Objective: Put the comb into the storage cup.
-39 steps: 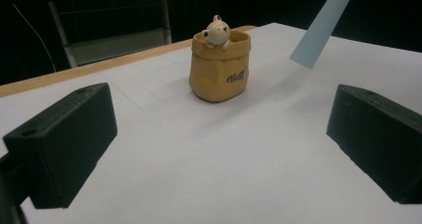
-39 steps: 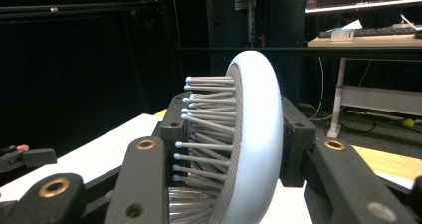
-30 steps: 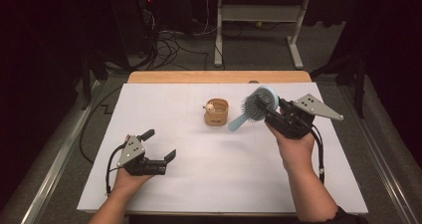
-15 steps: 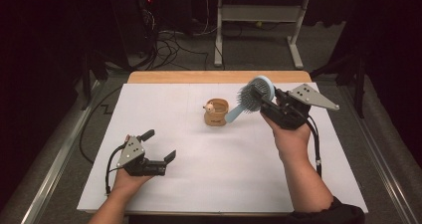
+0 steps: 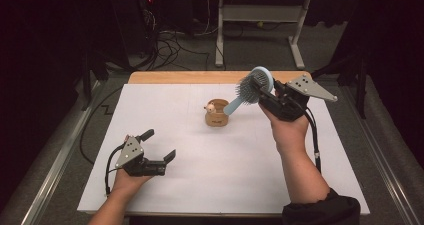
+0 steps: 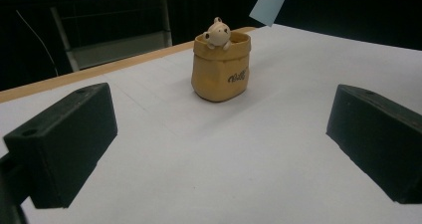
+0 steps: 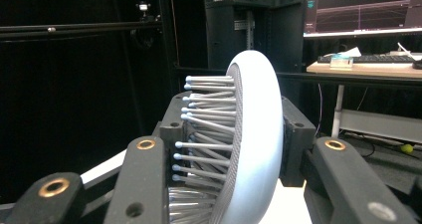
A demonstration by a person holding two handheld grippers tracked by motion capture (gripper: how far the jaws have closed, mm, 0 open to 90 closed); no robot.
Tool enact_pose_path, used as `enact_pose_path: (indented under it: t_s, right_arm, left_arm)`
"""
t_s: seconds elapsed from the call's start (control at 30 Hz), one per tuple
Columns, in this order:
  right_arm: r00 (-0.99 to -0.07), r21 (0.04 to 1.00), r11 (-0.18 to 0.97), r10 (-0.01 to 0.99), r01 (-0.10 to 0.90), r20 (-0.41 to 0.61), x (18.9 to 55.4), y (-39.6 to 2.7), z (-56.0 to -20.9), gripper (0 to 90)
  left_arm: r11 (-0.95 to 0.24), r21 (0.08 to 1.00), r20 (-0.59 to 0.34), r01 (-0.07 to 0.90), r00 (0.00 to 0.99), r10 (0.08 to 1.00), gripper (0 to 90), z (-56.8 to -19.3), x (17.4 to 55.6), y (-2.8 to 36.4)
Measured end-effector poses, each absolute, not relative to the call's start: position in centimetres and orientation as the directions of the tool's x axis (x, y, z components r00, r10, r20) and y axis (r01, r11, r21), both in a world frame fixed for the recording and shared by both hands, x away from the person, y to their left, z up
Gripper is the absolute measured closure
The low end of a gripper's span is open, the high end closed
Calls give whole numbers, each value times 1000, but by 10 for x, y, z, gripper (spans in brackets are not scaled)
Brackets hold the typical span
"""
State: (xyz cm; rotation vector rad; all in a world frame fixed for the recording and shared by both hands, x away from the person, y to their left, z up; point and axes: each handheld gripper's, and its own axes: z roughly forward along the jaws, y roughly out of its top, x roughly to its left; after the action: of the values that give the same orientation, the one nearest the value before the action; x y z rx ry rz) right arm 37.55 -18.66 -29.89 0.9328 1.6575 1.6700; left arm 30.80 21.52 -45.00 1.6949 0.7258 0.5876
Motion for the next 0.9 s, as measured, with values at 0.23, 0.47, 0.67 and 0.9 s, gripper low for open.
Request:
enact_pose_path:
  t_s: [0.23, 0.47, 0.67, 0.9]
  right_arm:
    - [-565, 998, -40, 822, 57, 65, 386, -180, -297, 600]
    - [-561, 996, -42, 824, 79, 79, 399, -173, -303, 599]
    - [-550, 995, -45, 831, 91, 88, 407, -170, -310, 599]
    - [-541, 994, -47, 836, 97, 93, 414, -170, -314, 599]
  left_arm:
    - [-171, 972, 17, 159, 683, 730, 0, -450, 309, 216]
    - [-172, 973, 19, 157, 683, 730, 0, -450, 308, 215]
    - [-180, 971, 22, 158, 690, 724, 0, -451, 309, 214]
    - [-180, 971, 23, 157, 691, 722, 0, -451, 308, 214]
